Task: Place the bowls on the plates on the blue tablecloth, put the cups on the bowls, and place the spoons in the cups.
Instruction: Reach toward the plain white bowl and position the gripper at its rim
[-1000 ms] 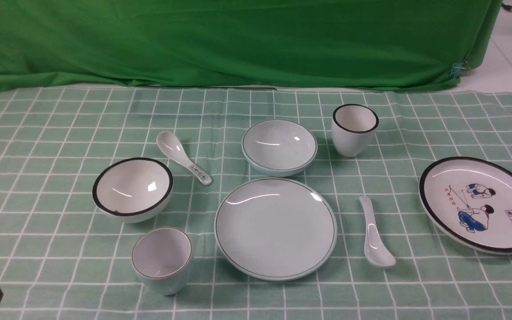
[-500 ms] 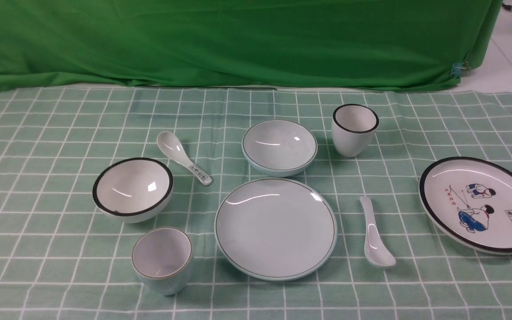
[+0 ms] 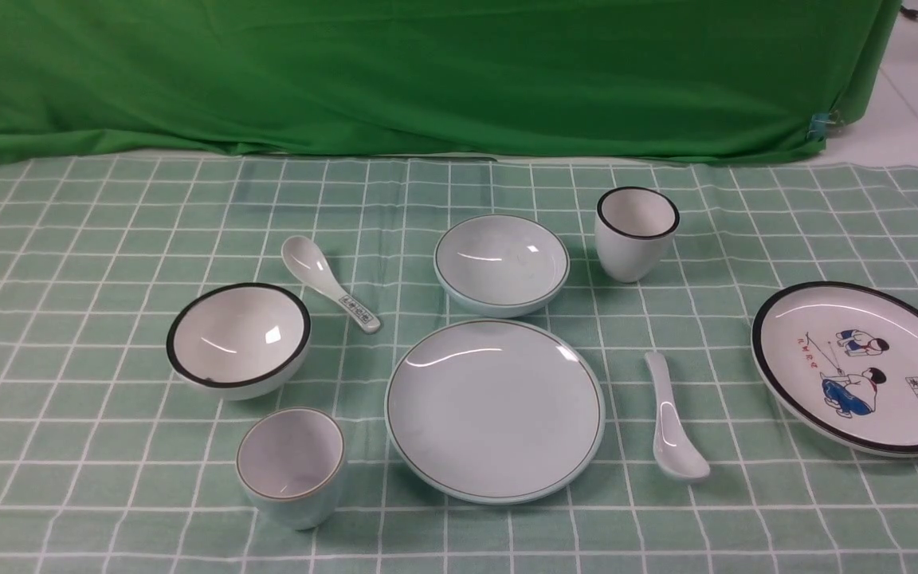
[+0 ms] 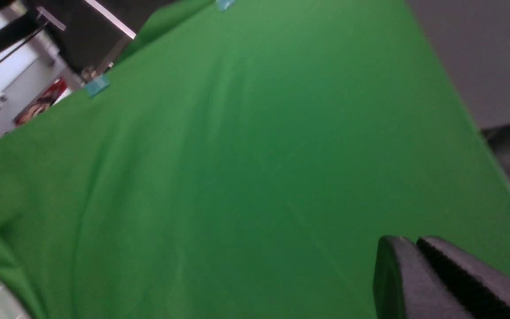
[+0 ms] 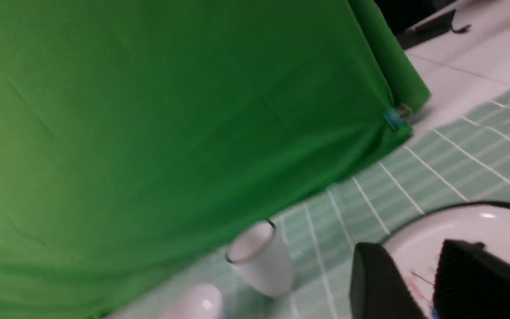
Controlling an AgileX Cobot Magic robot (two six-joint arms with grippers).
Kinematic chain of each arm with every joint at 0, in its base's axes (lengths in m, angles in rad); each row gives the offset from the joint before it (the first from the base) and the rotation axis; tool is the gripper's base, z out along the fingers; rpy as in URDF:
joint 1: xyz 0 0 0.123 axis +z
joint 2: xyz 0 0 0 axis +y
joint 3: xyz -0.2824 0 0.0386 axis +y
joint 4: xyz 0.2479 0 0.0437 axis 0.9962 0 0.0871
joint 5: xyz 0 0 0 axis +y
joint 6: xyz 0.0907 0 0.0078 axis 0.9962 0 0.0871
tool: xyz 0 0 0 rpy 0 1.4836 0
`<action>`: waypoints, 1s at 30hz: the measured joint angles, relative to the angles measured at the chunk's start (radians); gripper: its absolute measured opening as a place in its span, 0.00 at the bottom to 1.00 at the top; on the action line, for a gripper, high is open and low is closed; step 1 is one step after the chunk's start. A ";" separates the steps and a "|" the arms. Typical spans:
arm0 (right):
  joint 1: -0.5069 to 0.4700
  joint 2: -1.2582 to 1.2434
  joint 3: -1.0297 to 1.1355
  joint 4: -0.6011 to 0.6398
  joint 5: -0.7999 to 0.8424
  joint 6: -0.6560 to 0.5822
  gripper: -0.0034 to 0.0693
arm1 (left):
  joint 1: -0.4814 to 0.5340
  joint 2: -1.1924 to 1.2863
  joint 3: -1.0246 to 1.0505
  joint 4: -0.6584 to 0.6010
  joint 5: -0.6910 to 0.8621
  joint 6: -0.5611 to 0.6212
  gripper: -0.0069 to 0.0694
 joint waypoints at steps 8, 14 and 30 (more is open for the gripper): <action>0.000 0.001 0.000 0.010 -0.124 0.035 0.38 | 0.000 0.325 -0.535 0.217 0.526 -0.004 0.11; 0.058 0.021 -0.153 -0.146 0.088 0.075 0.26 | 0.000 0.740 -0.884 0.200 1.083 0.252 0.11; 0.644 0.742 -0.819 -0.284 1.233 -0.242 0.08 | -0.321 1.682 -1.487 0.308 1.461 0.396 0.09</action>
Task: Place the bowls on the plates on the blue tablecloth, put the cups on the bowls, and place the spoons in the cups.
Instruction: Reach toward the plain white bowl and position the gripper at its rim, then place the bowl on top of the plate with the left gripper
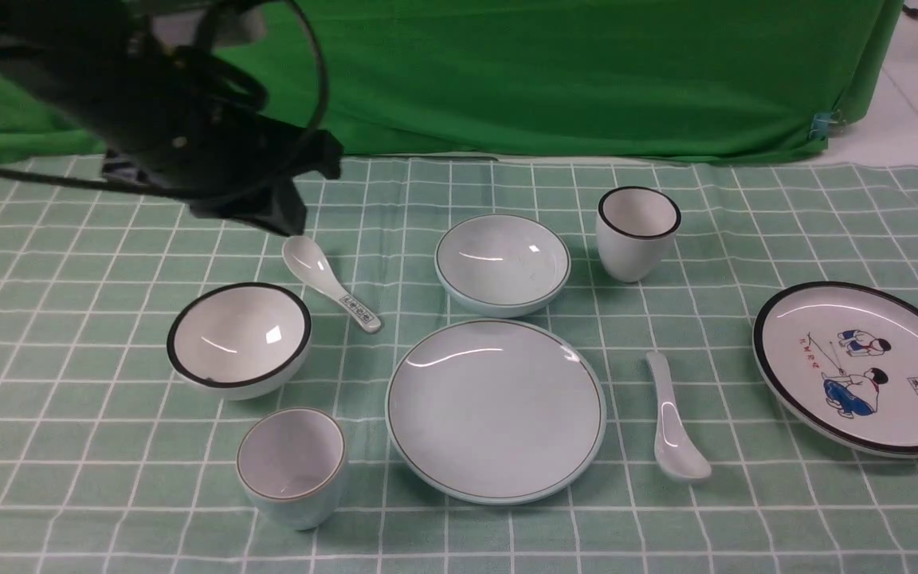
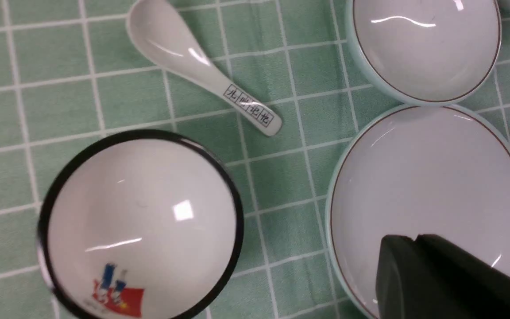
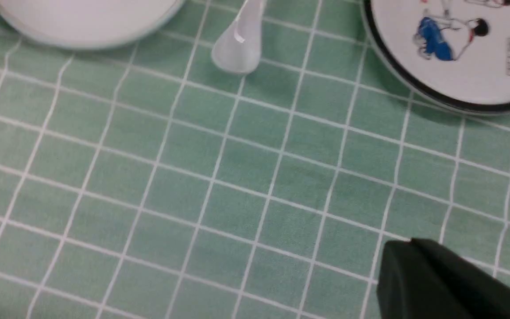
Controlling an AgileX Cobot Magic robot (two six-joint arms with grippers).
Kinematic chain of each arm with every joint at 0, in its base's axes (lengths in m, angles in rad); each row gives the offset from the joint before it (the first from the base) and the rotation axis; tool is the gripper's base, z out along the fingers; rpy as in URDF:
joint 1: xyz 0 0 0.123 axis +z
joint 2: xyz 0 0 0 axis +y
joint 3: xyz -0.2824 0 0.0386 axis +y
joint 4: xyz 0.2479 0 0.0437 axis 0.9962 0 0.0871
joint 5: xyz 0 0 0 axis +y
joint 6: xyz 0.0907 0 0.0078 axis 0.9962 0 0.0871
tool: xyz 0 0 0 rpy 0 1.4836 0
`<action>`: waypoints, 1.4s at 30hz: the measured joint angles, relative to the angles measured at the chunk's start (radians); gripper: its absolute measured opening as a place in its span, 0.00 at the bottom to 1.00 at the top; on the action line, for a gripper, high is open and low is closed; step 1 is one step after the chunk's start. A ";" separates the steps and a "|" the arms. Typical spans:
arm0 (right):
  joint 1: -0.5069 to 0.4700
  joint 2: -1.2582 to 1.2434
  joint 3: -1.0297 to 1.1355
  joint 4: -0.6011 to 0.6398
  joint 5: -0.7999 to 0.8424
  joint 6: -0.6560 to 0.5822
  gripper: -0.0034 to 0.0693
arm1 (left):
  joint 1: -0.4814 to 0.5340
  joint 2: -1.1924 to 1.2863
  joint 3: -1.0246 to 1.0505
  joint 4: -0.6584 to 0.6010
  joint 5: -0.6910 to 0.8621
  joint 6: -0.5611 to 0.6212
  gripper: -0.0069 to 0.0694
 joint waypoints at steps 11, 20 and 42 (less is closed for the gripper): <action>0.055 0.043 -0.001 -0.007 -0.068 0.005 0.08 | -0.071 0.412 -0.468 0.071 0.109 -0.034 0.19; 0.055 0.043 -0.001 -0.008 -0.083 0.021 0.08 | -0.113 0.663 -0.579 0.084 -0.036 -0.079 0.75; 0.055 0.043 -0.001 -0.008 -0.095 0.021 0.08 | -0.106 0.696 -0.772 0.105 0.126 -0.114 0.13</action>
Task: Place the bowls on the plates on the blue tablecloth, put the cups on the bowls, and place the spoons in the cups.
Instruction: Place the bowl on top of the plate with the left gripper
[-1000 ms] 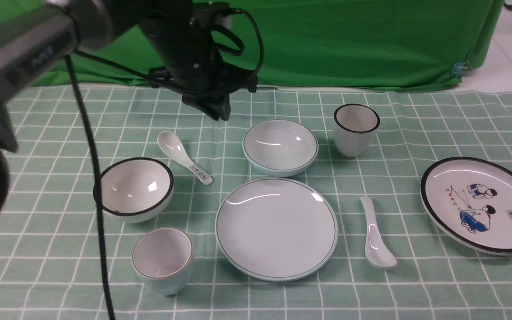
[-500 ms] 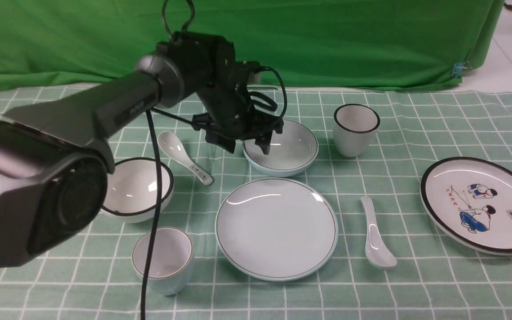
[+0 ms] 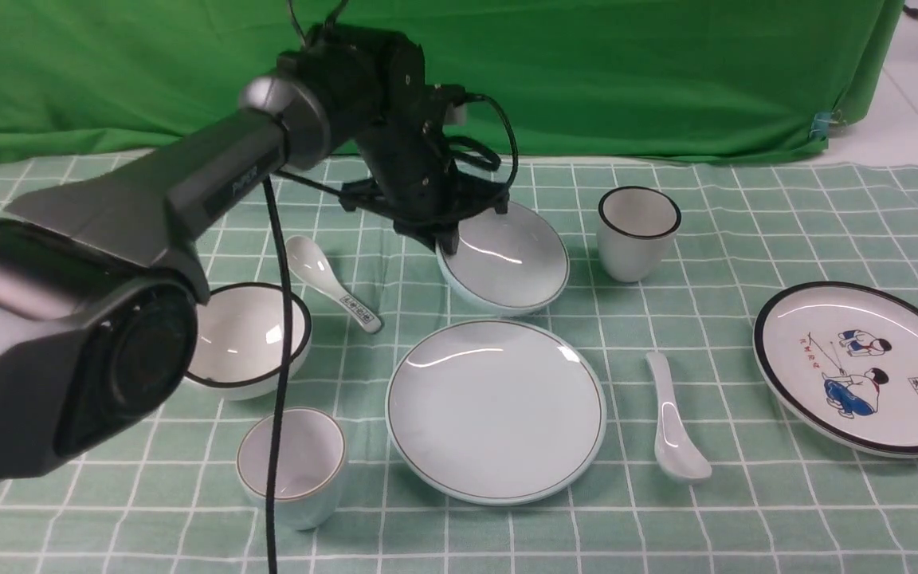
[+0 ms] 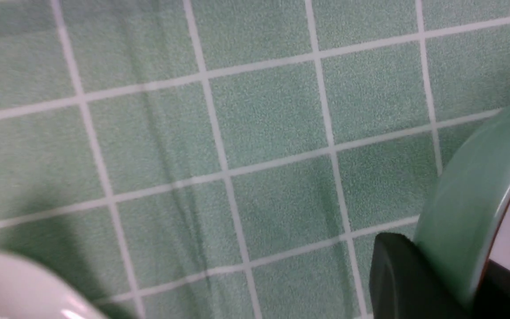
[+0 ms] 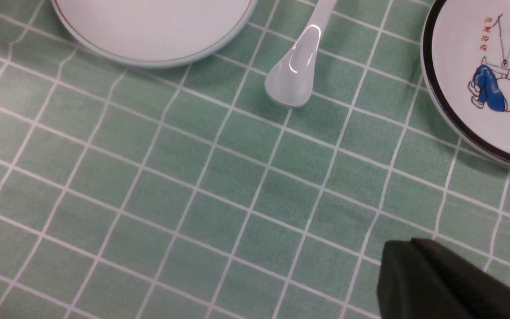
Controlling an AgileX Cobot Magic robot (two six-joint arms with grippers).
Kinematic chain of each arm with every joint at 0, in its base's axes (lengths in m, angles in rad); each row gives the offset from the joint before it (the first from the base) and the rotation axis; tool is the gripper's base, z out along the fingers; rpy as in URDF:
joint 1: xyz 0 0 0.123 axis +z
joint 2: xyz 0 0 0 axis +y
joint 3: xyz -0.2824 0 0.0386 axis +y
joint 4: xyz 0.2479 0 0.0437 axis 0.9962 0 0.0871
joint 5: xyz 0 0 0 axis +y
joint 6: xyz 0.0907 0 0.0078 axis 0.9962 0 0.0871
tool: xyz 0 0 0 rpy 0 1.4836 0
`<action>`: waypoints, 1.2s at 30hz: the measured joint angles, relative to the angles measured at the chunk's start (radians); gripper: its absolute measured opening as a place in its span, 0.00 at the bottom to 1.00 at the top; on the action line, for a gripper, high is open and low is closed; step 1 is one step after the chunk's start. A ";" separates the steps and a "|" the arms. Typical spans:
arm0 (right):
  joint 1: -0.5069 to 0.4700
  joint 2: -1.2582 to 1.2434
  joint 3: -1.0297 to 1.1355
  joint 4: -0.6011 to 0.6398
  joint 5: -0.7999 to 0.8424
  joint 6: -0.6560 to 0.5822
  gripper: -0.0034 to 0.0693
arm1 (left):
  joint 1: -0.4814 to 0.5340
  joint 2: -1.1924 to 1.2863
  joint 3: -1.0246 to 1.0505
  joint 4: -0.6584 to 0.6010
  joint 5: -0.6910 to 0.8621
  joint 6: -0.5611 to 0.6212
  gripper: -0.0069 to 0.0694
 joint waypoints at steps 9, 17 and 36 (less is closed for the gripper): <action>0.000 0.000 0.000 0.000 -0.008 0.000 0.08 | -0.017 -0.231 0.061 -0.109 0.092 0.095 0.13; 0.000 0.000 0.000 0.000 -0.008 0.000 0.09 | -0.072 -0.342 0.464 -0.106 0.000 0.104 0.13; 0.000 0.000 0.000 0.000 -0.041 -0.004 0.12 | -0.086 -0.371 0.802 -0.152 -0.285 0.099 0.16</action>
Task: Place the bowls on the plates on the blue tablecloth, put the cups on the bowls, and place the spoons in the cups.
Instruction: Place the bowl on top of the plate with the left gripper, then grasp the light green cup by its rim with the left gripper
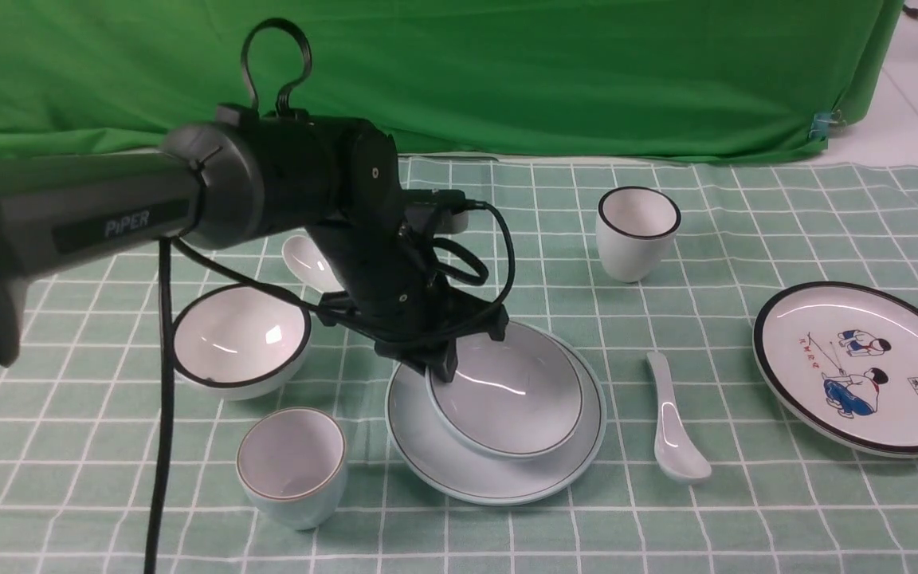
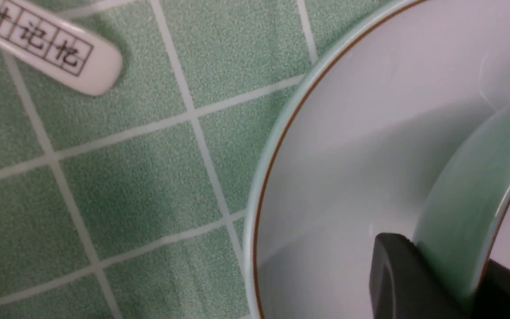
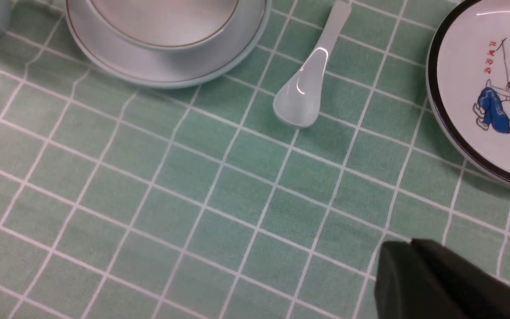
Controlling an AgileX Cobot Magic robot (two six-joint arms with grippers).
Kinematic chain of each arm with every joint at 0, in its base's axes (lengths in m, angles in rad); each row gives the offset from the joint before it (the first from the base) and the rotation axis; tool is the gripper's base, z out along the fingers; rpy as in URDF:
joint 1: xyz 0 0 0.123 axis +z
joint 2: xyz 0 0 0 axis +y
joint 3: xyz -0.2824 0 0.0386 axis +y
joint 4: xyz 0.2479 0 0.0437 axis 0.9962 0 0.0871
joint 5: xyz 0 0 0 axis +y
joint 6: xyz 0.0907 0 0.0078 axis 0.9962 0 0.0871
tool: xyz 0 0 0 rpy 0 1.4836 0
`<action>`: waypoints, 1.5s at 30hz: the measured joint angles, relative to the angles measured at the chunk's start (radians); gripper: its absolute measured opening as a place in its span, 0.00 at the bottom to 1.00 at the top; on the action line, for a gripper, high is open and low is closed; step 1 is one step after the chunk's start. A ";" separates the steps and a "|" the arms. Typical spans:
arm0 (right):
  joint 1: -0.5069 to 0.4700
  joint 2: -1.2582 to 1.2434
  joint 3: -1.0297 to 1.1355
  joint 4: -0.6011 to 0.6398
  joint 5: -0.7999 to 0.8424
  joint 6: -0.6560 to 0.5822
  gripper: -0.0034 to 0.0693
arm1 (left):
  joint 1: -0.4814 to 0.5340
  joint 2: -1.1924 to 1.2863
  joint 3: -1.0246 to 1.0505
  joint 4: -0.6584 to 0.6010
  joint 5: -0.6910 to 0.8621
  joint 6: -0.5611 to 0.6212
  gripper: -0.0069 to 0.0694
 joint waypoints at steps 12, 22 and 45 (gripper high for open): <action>0.000 0.000 0.000 0.000 0.000 -0.001 0.14 | 0.000 -0.056 -0.094 0.152 0.194 -0.058 0.56; 0.000 0.000 0.000 0.000 0.000 -0.015 0.14 | 0.096 -0.450 0.126 0.306 0.327 -0.210 0.14; 0.000 0.000 0.000 0.000 -0.050 -0.018 0.14 | 0.137 -0.401 0.530 0.206 0.012 -0.182 0.55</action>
